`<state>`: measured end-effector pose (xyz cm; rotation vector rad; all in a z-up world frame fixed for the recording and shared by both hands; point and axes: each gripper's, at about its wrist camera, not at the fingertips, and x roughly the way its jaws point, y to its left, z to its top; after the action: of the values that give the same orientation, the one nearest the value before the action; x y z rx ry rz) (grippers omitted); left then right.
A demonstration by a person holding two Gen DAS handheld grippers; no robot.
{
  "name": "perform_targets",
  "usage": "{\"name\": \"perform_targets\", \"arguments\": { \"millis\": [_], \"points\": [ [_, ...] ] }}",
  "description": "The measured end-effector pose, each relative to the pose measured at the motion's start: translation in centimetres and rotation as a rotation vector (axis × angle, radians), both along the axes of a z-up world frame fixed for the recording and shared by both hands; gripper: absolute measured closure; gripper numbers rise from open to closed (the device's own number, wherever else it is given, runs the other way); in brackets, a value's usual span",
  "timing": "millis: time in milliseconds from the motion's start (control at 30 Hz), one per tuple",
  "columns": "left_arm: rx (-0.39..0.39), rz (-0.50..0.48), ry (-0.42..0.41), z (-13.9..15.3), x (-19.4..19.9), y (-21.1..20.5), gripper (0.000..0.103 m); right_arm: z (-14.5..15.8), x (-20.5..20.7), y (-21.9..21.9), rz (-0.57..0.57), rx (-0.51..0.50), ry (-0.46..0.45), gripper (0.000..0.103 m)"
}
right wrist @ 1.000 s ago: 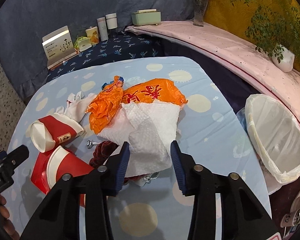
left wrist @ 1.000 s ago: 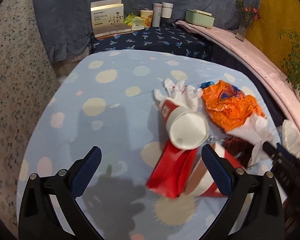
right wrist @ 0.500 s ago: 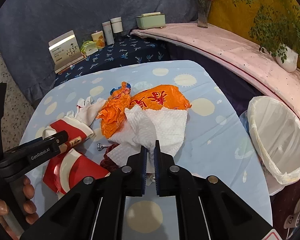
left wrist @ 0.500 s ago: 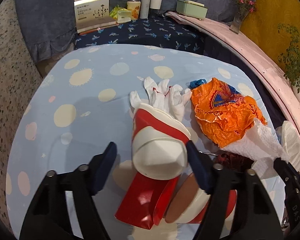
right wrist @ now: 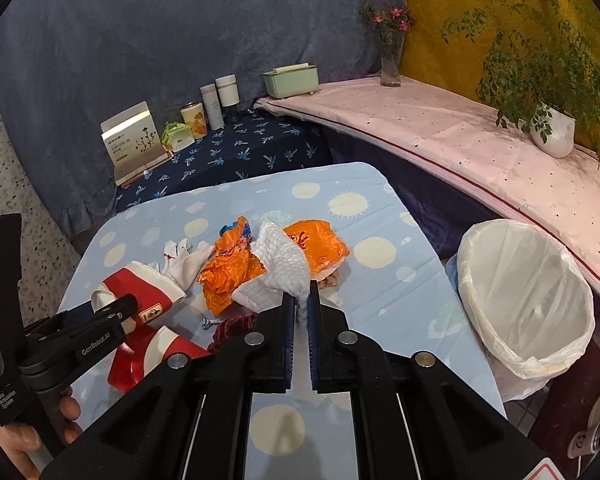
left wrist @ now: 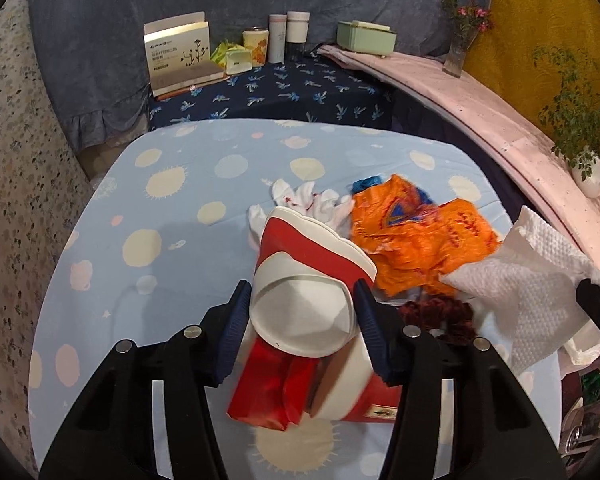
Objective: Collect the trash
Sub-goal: 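Grasp the small white-and-red cup with the left tool while the right tool grasps white tissue, then carry cup and tissue over the white trash bin and open both tools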
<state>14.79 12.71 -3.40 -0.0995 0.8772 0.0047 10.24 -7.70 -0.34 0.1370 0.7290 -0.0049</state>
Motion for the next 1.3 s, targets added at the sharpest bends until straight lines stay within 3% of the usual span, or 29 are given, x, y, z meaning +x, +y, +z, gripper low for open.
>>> {"name": "perform_targets", "arguments": {
  "millis": [300,667,1300],
  "points": [
    [-0.017,-0.092,-0.068,3.8,-1.8,-5.0,0.053,2.3,-2.2,-4.2,-0.073,0.017,-0.065,0.098],
    [-0.015,-0.257,-0.108,6.1,-2.8,-13.6,0.053,4.5,-4.6,-11.6,-0.203,0.028,-0.129,0.098],
    [-0.022,-0.537,-0.066,4.6,-2.2,-28.7,0.053,3.0,-5.2,-23.7,-0.393,0.055,-0.125,0.098]
  ]
}}
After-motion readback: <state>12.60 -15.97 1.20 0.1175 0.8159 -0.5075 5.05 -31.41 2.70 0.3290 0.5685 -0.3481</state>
